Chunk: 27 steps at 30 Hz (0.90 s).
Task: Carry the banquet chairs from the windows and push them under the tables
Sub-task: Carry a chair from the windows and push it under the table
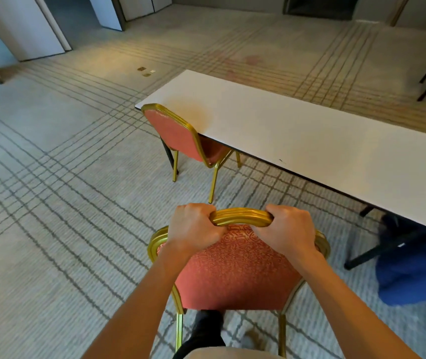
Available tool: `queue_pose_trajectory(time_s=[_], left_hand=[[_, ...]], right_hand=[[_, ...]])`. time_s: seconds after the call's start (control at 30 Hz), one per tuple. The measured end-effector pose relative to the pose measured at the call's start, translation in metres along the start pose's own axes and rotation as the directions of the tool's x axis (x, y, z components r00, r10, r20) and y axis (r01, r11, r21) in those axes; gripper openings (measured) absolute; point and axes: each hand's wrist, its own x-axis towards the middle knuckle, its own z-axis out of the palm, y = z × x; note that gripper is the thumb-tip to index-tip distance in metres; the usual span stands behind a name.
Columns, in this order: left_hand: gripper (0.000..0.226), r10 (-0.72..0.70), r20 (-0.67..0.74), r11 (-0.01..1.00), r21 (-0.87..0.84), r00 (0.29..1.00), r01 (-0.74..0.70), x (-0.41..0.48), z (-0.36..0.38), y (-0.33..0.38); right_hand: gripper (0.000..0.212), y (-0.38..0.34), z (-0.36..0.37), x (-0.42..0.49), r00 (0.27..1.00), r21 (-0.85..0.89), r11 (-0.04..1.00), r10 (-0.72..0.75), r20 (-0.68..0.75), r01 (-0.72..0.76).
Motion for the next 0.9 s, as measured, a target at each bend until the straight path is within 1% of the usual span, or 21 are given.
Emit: queue_pose_trajectory(time_s=[0.1,0.2,0.23,0.27,0.33,0.4,0.5,0.67,0.77,0.9], left_hand=[[0.041,-0.002,0.031,1.0,-0.021,1.0,0.002,0.053,0.012,-0.026],[0.039,0.012,0.046,0.998,-0.059,0.999,-0.01,0.105,0.021,-0.054],[0.039,0.025,0.058,0.998,-0.061,0.998,-0.021,0.13,0.024,-0.066],[0.038,0.024,0.082,0.999,-0.051,0.996,-0.019,0.136,0.024,-0.07],[0.039,0.046,0.103,0.997,-0.072,0.994,-0.038,0.169,0.027,-0.086],[0.042,0.07,0.119,0.994,-0.086,0.99,-0.06,0.199,0.029,-0.097],[0.043,0.131,0.134,0.987,-0.115,0.982,-0.116,0.243,0.032,-0.105],[0.048,0.228,0.199,0.971,-0.123,0.953,-0.207,0.314,0.044,-0.108],[0.047,0.239,0.224,0.968,-0.133,0.945,-0.214,0.353,0.059,-0.109],[0.036,0.235,0.261,0.969,-0.136,0.936,-0.206,0.41,0.085,-0.103]], right_hand=[[0.036,0.004,0.025,0.047,1.0,-0.045,0.999,0.024,-0.01,-0.025],[0.036,0.005,0.05,0.094,0.997,-0.072,0.995,0.071,0.015,-0.07],[0.035,0.005,0.059,0.116,0.995,-0.084,0.992,0.097,0.039,-0.093],[0.036,0.004,0.062,0.122,0.99,-0.081,0.991,0.113,0.083,-0.106],[0.042,0.003,0.074,0.148,0.982,-0.098,0.984,0.156,0.11,-0.145],[0.047,0.003,0.082,0.172,0.982,-0.14,0.977,0.174,0.068,-0.164],[0.031,0.007,0.086,0.203,0.973,-0.164,0.966,0.217,0.08,-0.202],[0.035,0.027,0.098,0.252,0.942,-0.186,0.937,0.318,0.104,-0.296],[0.038,0.048,0.112,0.279,0.931,-0.192,0.928,0.345,0.119,-0.32],[0.039,0.083,0.132,0.32,0.919,-0.193,0.914,0.381,0.103,-0.357]])
